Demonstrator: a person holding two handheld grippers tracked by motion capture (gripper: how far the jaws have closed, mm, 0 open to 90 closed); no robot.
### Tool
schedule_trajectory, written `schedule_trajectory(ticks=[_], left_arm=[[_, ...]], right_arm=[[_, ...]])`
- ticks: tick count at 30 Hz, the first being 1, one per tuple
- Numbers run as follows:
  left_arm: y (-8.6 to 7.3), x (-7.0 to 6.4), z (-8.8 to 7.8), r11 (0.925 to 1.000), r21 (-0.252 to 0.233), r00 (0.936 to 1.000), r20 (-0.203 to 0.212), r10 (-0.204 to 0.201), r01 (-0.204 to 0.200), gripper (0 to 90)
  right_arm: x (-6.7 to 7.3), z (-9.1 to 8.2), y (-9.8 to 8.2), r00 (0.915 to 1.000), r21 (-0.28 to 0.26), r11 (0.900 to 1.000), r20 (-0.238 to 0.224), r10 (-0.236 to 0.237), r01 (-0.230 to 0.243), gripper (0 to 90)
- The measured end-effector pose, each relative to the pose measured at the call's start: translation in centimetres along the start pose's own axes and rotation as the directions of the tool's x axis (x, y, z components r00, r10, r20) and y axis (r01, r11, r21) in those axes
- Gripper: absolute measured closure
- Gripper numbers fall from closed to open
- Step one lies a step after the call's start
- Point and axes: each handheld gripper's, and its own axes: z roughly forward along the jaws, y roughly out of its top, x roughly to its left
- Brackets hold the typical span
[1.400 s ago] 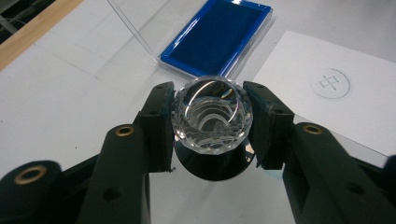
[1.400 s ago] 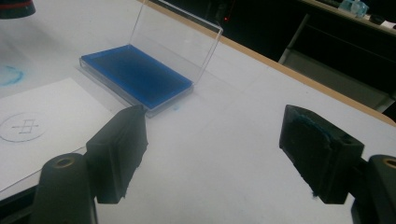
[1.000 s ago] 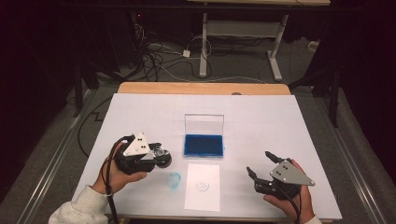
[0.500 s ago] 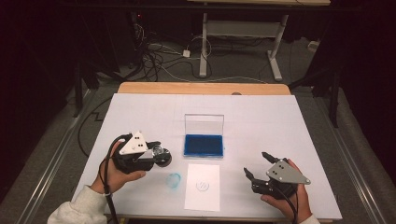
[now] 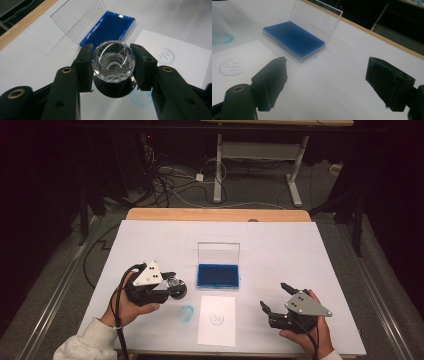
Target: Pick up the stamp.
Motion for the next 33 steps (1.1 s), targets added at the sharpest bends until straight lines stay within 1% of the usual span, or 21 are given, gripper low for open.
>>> schedule_trajectory(ticks=[6, 10, 13, 15, 17, 20, 24, 30, 33], left_arm=[[0.1, 0.1, 0.0, 1.0000, -0.006, 1.0000, -0.001, -0.005, 0.005, 54.7], [0.4, 0.2, 0.1, 0.9999, -0.013, 1.0000, 0.006, -0.007, 0.007, 54.7], [0.8, 0.3, 0.3, 0.9998, -0.021, 1.0000, 0.009, -0.003, 0.004, 54.7], [1.2, 0.4, 0.4, 0.9995, -0.032, 0.9998, 0.020, -0.005, 0.005, 54.7], [1.6, 0.4, 0.6, 0.9993, -0.036, 0.9998, 0.020, 0.004, -0.004, 54.7], [2.1, 0.4, 0.8, 0.9990, -0.045, 0.9997, 0.024, 0.007, -0.006, 54.7], [2.6, 0.4, 1.2, 0.9987, -0.051, 0.9995, 0.030, 0.010, -0.009, 54.8], [3.1, 0.5, 1.6, 0.9985, -0.052, 0.9991, 0.041, 0.016, -0.014, 54.8], [3.4, 0.5, 1.8, 0.9984, -0.055, 0.9989, 0.042, 0.019, -0.017, 54.7]], right_arm=[[0.1, 0.0, 0.0, 1.0000, -0.012, 1.000, -0.006, 0.003, -0.003, 16.3], [0.1, 0.1, 0.0, 1.0000, -0.006, 1.000, -0.001, 0.000, 0.000, 16.4], [0.2, 0.3, 0.0, 1.0000, -0.001, 1.000, 0.001, -0.003, 0.003, 16.4], [0.2, 0.4, -0.1, 1.0000, 0.004, 1.000, -0.001, -0.002, 0.002, 16.4], [0.3, 0.4, -0.1, 1.0000, 0.004, 1.000, 0.000, -0.007, 0.007, 16.4], [0.3, 0.5, -0.1, 1.0000, 0.006, 1.000, 0.001, -0.008, 0.008, 16.7], [0.2, 0.6, -0.2, 0.9999, 0.015, 1.000, -0.004, -0.010, 0.010, 16.7], [0.2, 0.7, -0.2, 0.9999, 0.012, 1.000, -0.011, -0.010, 0.011, 16.6], [0.3, 0.7, -0.2, 0.9998, 0.012, 1.000, -0.010, -0.019, 0.019, 16.6]])
